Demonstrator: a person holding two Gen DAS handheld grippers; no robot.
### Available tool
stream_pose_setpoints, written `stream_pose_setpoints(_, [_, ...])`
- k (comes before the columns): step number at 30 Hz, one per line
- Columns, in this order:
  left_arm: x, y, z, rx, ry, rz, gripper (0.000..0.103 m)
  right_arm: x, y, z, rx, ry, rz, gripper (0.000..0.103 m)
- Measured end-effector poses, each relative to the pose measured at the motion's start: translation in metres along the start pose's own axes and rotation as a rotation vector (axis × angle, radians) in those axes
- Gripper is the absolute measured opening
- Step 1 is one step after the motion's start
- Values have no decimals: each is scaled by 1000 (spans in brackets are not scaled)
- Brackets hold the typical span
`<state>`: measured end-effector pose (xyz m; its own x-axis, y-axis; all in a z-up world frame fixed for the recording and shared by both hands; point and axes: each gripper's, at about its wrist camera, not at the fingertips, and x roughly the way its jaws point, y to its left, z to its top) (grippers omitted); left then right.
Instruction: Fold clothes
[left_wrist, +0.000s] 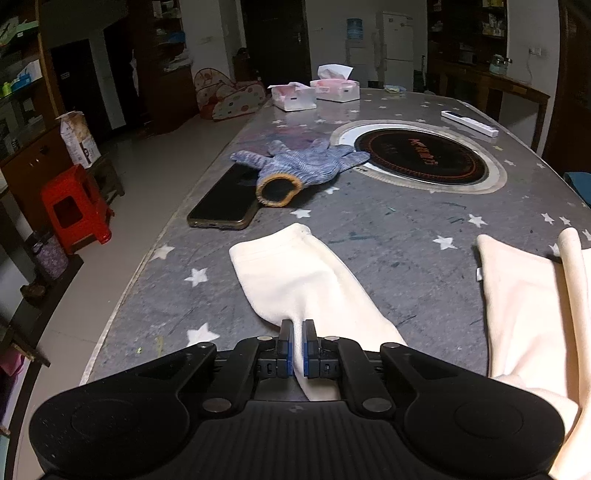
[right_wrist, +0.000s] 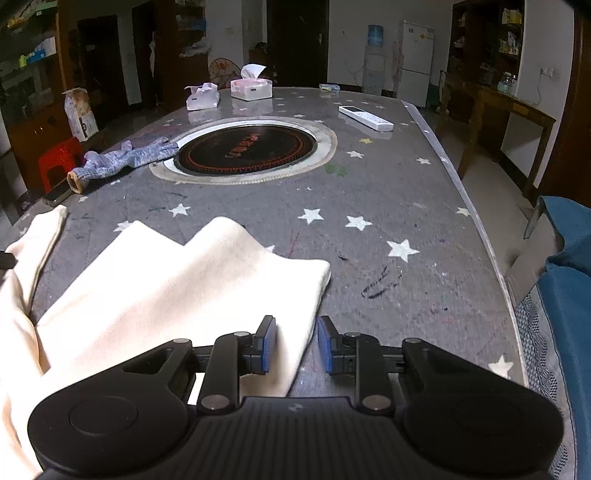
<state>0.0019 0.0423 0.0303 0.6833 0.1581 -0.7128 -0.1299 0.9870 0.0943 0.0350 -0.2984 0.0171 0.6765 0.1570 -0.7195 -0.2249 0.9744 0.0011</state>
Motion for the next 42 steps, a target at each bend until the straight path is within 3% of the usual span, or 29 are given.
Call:
stream_pose_setpoints(15, [-1,23,-13,-54,50,73,6,-4,3,-5,-6,8,-25,27])
stream_pose_setpoints(19, [-3,28,-14,-68,66,104,17,-5,0,-6,-2,7,-26,30])
stream_pose_setpoints(24, [-14,26,-9,-69,39,107,21,-9,-7,-4,18,-8,-21,30])
stream_pose_setpoints(28, [-23,11,3,-49,4,53,31,-9,-14,0,40,-22,-15,30])
stream_pose_setpoints(34, [-16,-32,21,25,-10,-160,33,-1,-18,7,59,-32,10,29])
stream_pose_setpoints(39, [3,-71,34,94,6,-238,36,9,-20,11,70,-24,23,29])
stream_pose_setpoints(42, [15,-89,42,121,21,-277,36,13,-22,11,78,-20,35,23])
